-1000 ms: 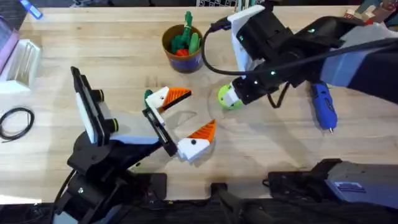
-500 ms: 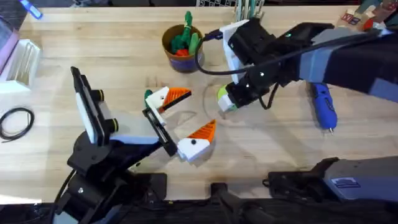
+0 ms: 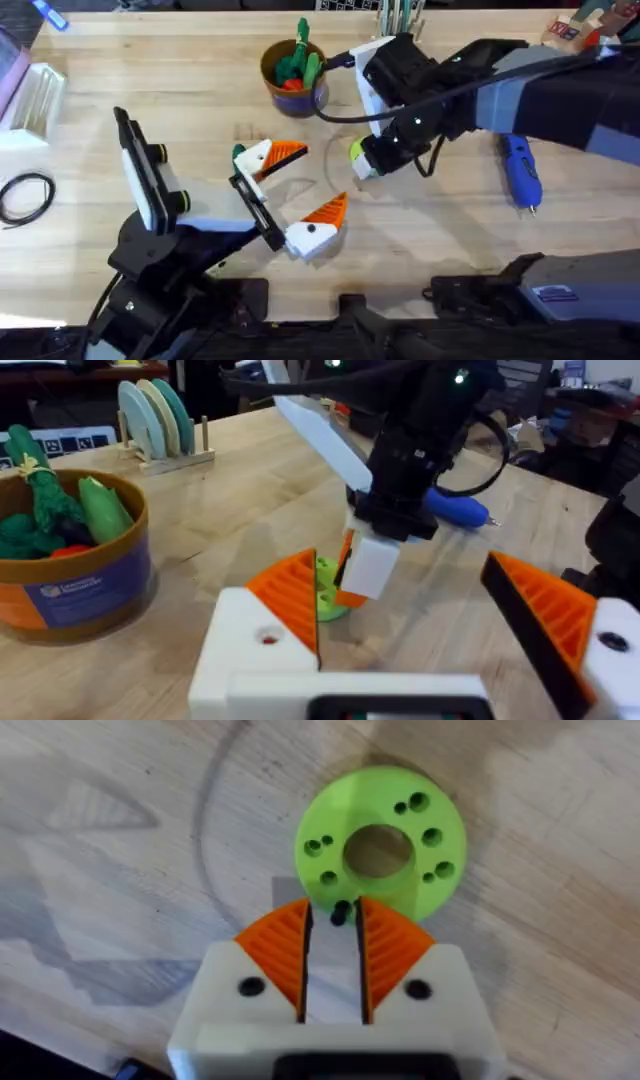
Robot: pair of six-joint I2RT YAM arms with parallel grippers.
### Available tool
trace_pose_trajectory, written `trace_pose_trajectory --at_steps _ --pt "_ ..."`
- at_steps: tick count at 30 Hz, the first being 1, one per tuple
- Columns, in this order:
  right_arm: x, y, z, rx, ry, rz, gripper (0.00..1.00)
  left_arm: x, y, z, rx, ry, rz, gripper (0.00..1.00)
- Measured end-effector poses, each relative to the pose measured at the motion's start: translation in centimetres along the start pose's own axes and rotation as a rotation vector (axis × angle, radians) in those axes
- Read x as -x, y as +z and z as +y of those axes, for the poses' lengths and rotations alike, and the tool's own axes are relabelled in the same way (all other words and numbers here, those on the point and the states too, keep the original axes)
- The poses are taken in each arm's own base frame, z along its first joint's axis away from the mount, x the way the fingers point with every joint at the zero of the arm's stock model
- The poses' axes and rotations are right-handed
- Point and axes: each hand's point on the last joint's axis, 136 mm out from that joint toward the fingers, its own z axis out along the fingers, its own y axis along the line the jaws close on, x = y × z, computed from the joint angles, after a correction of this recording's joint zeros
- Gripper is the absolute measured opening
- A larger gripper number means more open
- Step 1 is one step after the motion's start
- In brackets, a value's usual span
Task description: Pick up the gripper from the table and insert it into the empty holder that is missing its gripper. Then pick up a screw, insert it into the mounting hole, and use the screwdriver to tighten it. Finally, clean up the table by picking up the vegetable and placing it into the bucket.
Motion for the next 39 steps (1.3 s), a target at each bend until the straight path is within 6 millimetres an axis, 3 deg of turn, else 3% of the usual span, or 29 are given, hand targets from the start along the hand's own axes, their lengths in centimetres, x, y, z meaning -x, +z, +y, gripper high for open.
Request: trace_pose_trajectory --at_steps 6,10,19,23,27,32,35,39 --pt "-0.1 0.3 -0.1 -0.005 0.001 0.009 0.241 0.0 0.0 0.0 0.000 0.000 0.000 0.992" --pt "0.0 0.4 -0.1 -0.007 0.002 0.014 0.015 0.0 0.0 0.0 0.000 0.000 0.000 0.993" --pt "-0.1 0.2 -0.1 -0.007 0.003 0.025 0.007 0.0 0.0 0.0 0.000 0.000 0.000 0.993" --pt "0.7 -1.0 -0.4 -0.006 0.011 0.015 0.007 0.0 0.0 0.0 0.000 0.000 0.000 0.993" --pt "3.2 -4.8 -0.4 -0.002 -0.033 -0.063 0.007 0.0 0.0 0.0 0.000 0.000 0.000 0.993" --pt "6.2 -11.8 0.7 0.002 -0.118 -0.181 0.007 0.0 0.0 0.0 0.000 0.000 0.000 0.993" --pt "7.5 -15.2 1.8 0.009 -0.167 -0.252 0.007 0.0 0.0 0.0 0.000 0.000 0.000 0.993" --pt "8.1 -18.0 4.2 0.027 -0.249 -0.304 0.007 0.0 0.0 0.0 0.000 0.005 0.000 0.993"
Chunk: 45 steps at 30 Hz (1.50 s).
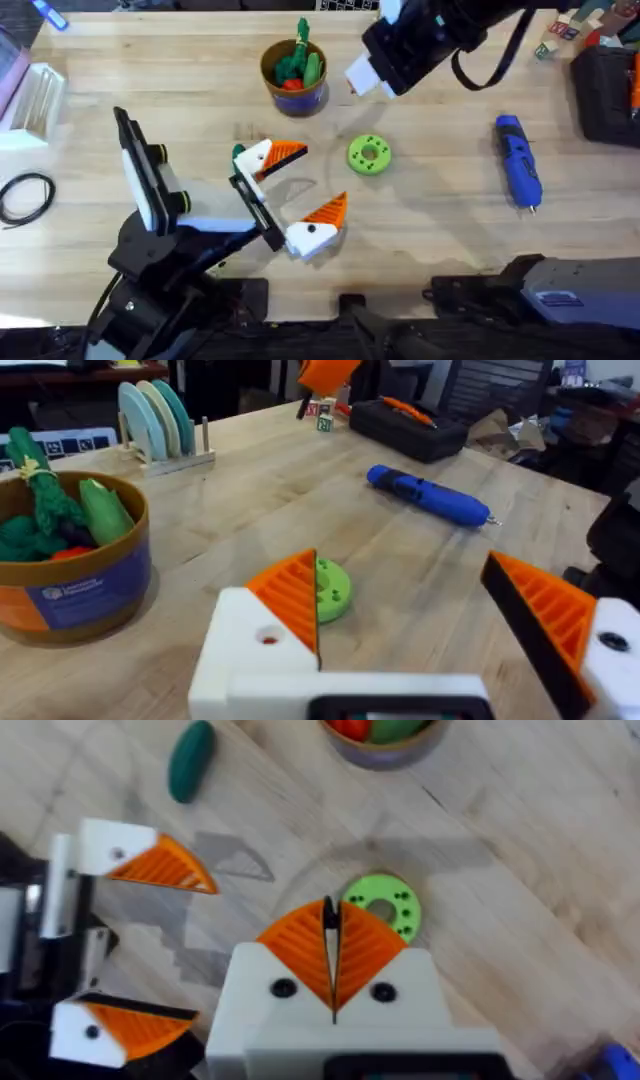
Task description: Pick up the gripper from the table and insert it into the empty holder that is missing its gripper. Then pick up a screw, insert it into the mounting hole, and use the screwdriver to tighten it. Finally, clean up the table by picking up the vegetable and placing it into the bucket.
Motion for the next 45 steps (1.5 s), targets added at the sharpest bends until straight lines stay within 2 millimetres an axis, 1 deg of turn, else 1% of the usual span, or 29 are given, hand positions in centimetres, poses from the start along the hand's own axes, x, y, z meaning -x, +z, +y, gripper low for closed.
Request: trace_pose_trajectory --at_steps 3,8,10,16,20,25,31,35,45 --pt "0.7 -0.7 2.0 0.026 -0.045 -0.022 0.007 0.0 0.0 0.0 0.000 0.012 0.000 0.993" --pt "0.9 -0.9 5.3 0.089 -0.071 -0.001 0.007 0.0 0.0 0.0 0.000 0.022 0.000 0.994" --pt "1.1 -0.6 6.3 0.110 -0.077 0.022 0.007 0.0 0.0 0.0 0.000 0.025 0.000 0.993" --pt "1.9 1.3 8.4 0.140 -0.098 0.115 0.007 0.0 0.0 0.0 0.000 0.028 0.000 0.993" --pt "2.8 2.3 9.8 0.162 -0.123 0.117 0.007 0.0 0.0 0.0 0.000 0.028 0.000 0.993" --pt "2.7 2.4 11.7 0.191 -0.159 0.117 0.007 0.0 0.0 0.0 0.000 0.028 0.000 0.993" --pt "2.3 2.2 13.3 0.213 -0.195 0.119 0.007 0.0 0.0 0.0 0.000 0.028 0.000 0.992" --pt "2.2 2.3 14.1 0.221 -0.211 0.123 0.007 0.0 0.0 0.0 0.000 0.028 0.000 0.992" --pt "1.8 4.4 14.6 0.219 -0.219 0.170 0.007 0.0 0.0 0.0 0.000 0.028 0.000 0.992"
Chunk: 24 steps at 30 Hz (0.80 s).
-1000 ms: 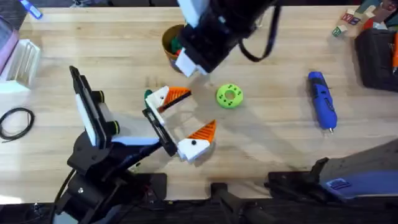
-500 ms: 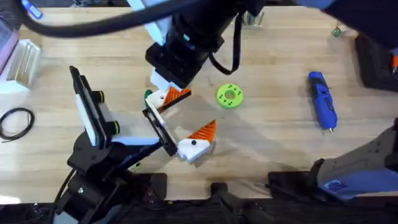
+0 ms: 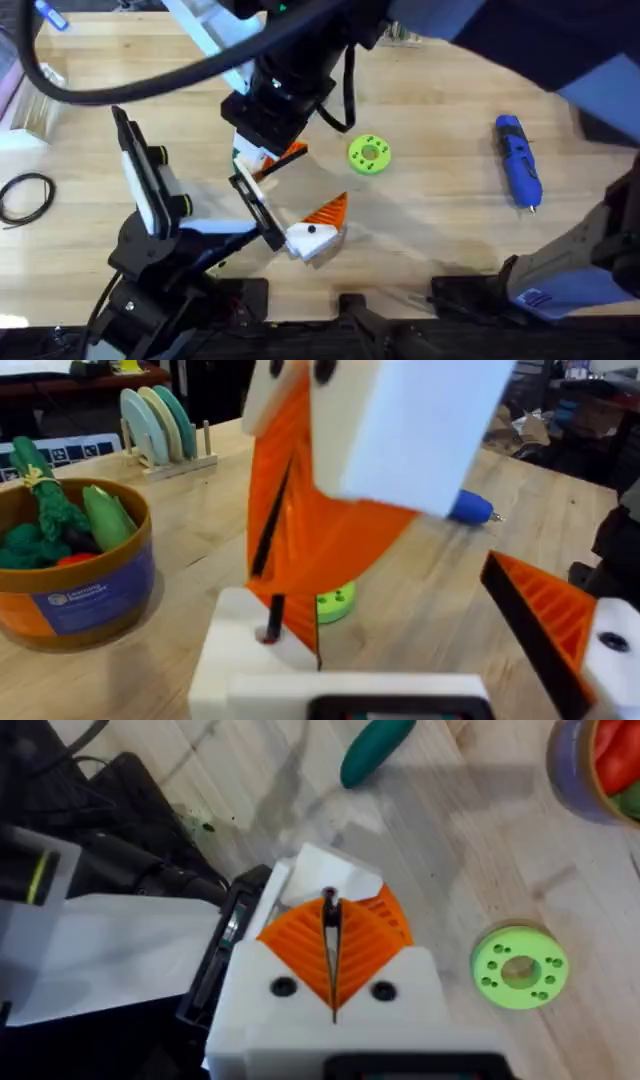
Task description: Pick up the gripper from the table and insert it into the empty holder that is missing its gripper. Then pick up a screw, insert it into the mounting hole, and use the screwdriver to tighten it. Finally, clean up the table by picking up the vegetable and placing it into the bucket.
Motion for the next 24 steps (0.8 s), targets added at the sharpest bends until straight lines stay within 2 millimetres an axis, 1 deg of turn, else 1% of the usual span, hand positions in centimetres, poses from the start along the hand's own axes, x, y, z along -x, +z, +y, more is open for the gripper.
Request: trace_pose_trajectory --at_steps 9,15,24 --pt "0.02 0.06 -0.01 0.000 0.000 0.001 0.007 0.00 0.00 0.00 0.000 0.000 0.000 0.992" --pt "0.15 0.77 -0.14 -0.001 0.002 0.013 0.007 -0.07 0.01 0.08 0.004 -0.010 0.003 0.992" --pt "0.00 0.70 -0.13 -0.001 0.003 0.019 0.007 -0.06 0.01 0.04 0.002 -0.009 0.002 0.993"
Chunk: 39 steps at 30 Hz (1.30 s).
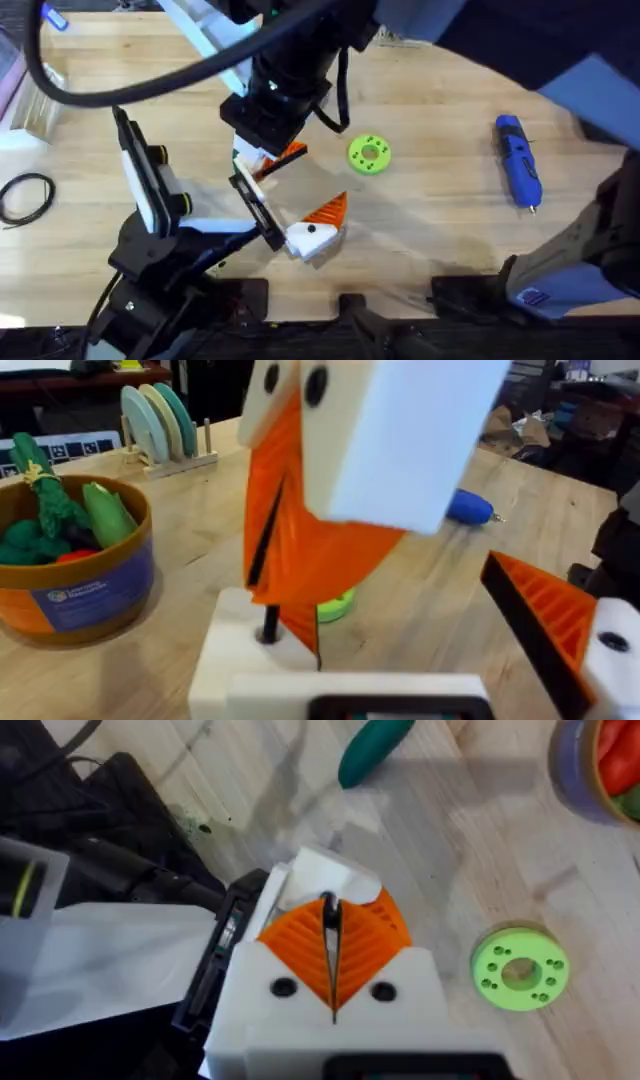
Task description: Pick up the gripper from the table and insert it into the empty holder that is missing its gripper. Then pick up a screw, insert it into the mounting hole, and use the screwdriver to tighten it. Finally, clean up the table by picking up the vegetable and placing it into the bucket.
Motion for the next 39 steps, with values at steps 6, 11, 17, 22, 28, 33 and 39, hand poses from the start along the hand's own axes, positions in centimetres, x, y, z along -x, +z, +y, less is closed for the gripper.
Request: trace_pose_trajectory --at_steps 6,11,17,22,28,33,39 --pt "-0.28 0.20 -0.31 -0.016 -0.002 0.016 0.007 -0.01 0.00 -0.01 -0.001 0.000 0.000 0.993" --pt "-0.26 0.20 -0.37 -0.022 -0.003 0.015 0.007 0.00 0.00 -0.01 0.000 0.000 0.000 0.993" --pt "0.28 0.22 -0.35 -0.023 -0.007 -0.006 0.007 0.02 0.00 -0.02 -0.001 0.002 -0.001 0.993" --pt "0.57 0.40 -0.40 -0.024 -0.008 -0.014 0.007 0.01 0.00 -0.01 -0.001 0.004 0.000 0.993" --pt "0.57 0.48 -0.36 -0.023 -0.009 -0.013 0.007 0.00 0.00 -0.02 -0.001 0.002 0.000 0.993" --pt "0.40 0.47 -0.31 -0.020 -0.008 -0.005 0.007 -0.01 0.00 -0.06 -0.003 0.000 0.001 0.993" --pt "0.36 0.44 -0.13 -0.009 -0.019 -0.004 0.007 0.00 0.00 -0.09 -0.005 0.000 0.000 0.993"
